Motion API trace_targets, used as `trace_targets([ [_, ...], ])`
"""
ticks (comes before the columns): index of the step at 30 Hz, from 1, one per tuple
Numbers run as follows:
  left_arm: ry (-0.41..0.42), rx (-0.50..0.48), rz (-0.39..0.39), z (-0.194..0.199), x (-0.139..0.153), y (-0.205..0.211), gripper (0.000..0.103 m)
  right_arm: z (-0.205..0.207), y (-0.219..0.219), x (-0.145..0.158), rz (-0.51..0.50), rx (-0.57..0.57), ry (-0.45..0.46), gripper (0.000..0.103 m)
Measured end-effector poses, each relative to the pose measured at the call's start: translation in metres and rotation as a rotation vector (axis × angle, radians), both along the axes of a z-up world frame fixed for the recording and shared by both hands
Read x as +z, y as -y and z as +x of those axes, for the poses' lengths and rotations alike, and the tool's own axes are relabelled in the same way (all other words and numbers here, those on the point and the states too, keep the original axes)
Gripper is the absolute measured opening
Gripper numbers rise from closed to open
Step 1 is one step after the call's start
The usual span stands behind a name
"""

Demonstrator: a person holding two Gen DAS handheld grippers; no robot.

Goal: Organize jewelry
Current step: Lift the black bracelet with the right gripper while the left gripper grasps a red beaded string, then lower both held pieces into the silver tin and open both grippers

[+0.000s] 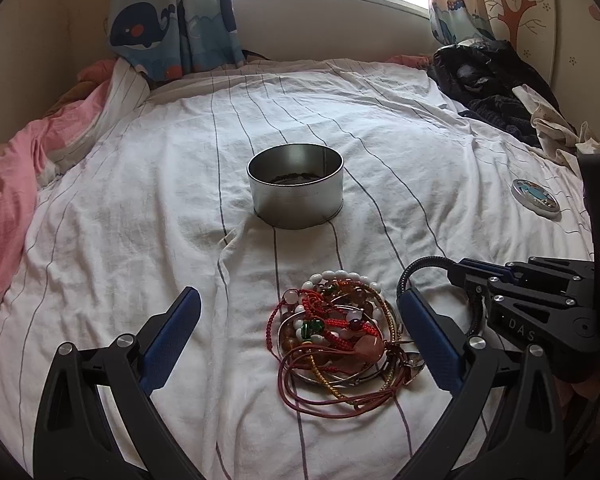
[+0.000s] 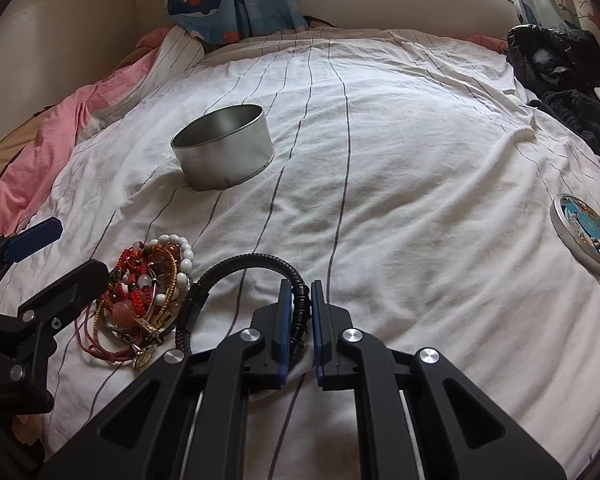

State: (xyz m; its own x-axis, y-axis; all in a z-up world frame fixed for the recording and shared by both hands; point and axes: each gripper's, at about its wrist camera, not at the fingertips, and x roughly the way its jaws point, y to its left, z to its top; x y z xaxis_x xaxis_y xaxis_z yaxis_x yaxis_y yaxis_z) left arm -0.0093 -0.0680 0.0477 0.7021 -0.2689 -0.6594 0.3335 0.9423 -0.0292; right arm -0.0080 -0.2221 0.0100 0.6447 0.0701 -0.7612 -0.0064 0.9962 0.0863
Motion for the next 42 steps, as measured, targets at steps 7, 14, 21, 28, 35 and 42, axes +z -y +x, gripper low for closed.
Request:
trace_targets([
  [7,-0.065,-0.044,-0.036,0.016,-0.014,0.005,0.065,0.003,0.001,-0.005,0.0,-0.007,-0.02,0.01],
  [14,-0.156,-0.054,-0.067,0.029,-0.024,0.001,0.004,0.004,0.001,-0.008,0.003,-0.011,-0.03,0.011],
  [21,-0.132,-0.059,-0.105,0.02,0.001,-0.013,0.003,0.004,0.004,-0.008,0.016,-0.021,-0.038,0.028],
  [28,-0.1,-0.04,-0.129,0.018,0.013,-0.023,0.003,0.005,-0.002,-0.014,-0.008,0.008,-0.058,0.015],
  [35,-0.067,-0.041,-0.165,0.024,0.033,-0.025,0.003,-0.001,0.002,0.007,0.055,0.012,0.035,0.011],
  [42,-0.041,-0.011,-0.216,0.045,0.044,-0.022,0.003,0.007,-0.005,0.045,0.057,0.021,0.169,0.011],
])
